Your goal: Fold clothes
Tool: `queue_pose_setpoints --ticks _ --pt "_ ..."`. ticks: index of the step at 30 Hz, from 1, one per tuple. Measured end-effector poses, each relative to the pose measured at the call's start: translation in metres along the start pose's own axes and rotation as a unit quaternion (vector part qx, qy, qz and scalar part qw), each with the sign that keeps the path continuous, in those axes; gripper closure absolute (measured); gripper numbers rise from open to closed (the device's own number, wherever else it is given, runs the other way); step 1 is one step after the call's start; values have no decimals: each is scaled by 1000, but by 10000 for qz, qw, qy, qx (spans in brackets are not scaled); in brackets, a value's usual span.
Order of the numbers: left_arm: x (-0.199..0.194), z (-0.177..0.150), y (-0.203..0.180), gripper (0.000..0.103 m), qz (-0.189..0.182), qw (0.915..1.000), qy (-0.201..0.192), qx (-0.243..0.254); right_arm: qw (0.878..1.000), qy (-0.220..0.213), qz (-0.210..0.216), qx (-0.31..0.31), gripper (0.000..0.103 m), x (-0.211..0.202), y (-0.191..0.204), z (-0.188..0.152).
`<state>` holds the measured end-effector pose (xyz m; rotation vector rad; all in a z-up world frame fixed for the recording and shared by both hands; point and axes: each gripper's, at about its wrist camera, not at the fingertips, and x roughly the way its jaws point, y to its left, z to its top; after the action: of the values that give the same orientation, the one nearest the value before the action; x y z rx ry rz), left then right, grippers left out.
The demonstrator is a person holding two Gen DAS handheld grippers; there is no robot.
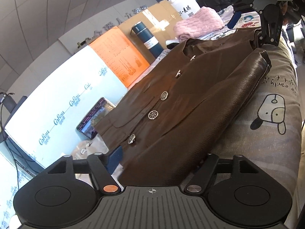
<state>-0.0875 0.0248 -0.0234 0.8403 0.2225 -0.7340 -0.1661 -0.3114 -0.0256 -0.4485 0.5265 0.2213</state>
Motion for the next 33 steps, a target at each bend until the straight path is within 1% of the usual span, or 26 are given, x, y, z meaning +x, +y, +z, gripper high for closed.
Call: queue_pose_setpoints --ticks 2,4,5,6,7,8,9,10,11,12,17,20,24,27,28,32,33 --pt "1 1 0 52 -43 10000 -58 -15 9995 64 -275 -128 3 -6 0 -5" --pt "2 1 0 58 -118 9999 -75 -26 9982 101 -557 -219 9 -13 -1 -8" --pt "3 1 0 60 -146 9998 -91 -54 9973 119 -670 -259 20 -15 -1 -8" --pt "3 0 1 62 -174 9998 -106 -83 9967 125 -749 -290 36 -16 -2 -9" --pt "3 0 1 65 -190 9997 -125 -112 9966 110 -760 -288 45 -17 -2 -8" --pt "4 -1 1 70 -235 9995 -136 -132 9970 76 -718 -265 60 -18 -2 -7" --pt "4 -1 1 72 -283 9994 -146 -151 9976 29 -647 -238 70 -19 -2 -6" --pt "5 -3 0 74 -348 9991 -134 -194 9981 -25 -575 -225 74 -19 -1 -5" --pt "5 -4 0 77 -411 9989 -110 -219 9984 -85 -508 -234 80 -20 1 -4" --pt "5 -6 0 78 -487 9985 -81 -252 9986 -134 -449 -258 86 -20 3 -3" --pt "-10 -11 -2 88 -698 9964 -111 -475 9992 -120 -243 -292 95 -23 9 -2" --pt "-27 -11 -4 89 -797 9946 -192 -633 9996 -169 -65 -210 97 -37 12 -5" --pt "-40 -9 7 89 -801 9908 -486 -981 9993 -333 -84 -111 97 -58 14 -7" --pt "-36 -3 25 88 -593 9868 -842 -1253 9985 -494 -168 -156 97 -59 10 -1" --pt "-33 0 31 85 -534 9848 -956 -1349 9981 -557 -195 -181 97 -59 8 2" --pt "-17 7 59 84 -388 9742 -1370 -1750 9953 -899 -298 -194 97 -55 -9 14" --pt "-12 9 65 83 -302 9718 -1456 -1829 9946 -972 -324 -190 97 -54 -13 17"
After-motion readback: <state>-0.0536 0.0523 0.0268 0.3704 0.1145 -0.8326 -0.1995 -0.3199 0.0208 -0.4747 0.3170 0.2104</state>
